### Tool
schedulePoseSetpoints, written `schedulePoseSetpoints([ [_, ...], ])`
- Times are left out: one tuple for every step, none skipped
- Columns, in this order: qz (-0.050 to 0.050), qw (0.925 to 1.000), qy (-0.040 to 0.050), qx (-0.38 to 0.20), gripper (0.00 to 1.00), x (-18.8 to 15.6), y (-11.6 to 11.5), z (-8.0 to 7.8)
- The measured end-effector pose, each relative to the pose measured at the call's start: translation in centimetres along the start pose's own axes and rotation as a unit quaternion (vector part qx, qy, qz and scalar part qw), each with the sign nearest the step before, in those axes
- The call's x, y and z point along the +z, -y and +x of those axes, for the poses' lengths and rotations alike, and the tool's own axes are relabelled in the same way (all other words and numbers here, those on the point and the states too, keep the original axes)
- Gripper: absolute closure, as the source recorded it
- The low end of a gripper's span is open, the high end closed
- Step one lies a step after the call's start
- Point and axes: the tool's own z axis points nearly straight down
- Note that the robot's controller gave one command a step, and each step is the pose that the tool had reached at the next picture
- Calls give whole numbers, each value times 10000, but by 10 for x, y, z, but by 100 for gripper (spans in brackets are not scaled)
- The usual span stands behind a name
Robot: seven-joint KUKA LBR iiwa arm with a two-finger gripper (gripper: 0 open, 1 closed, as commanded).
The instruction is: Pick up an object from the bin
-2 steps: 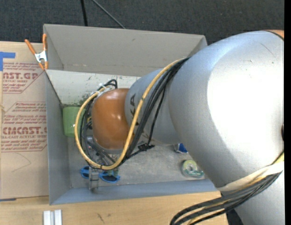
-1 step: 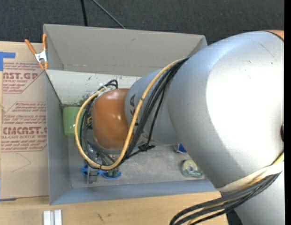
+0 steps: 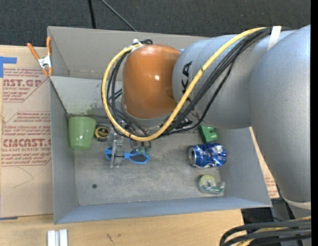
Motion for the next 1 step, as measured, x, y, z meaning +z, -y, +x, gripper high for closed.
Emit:
schedulePoseSetpoints([
  [-2,9999,4,-138,100,-127,1,1],
])
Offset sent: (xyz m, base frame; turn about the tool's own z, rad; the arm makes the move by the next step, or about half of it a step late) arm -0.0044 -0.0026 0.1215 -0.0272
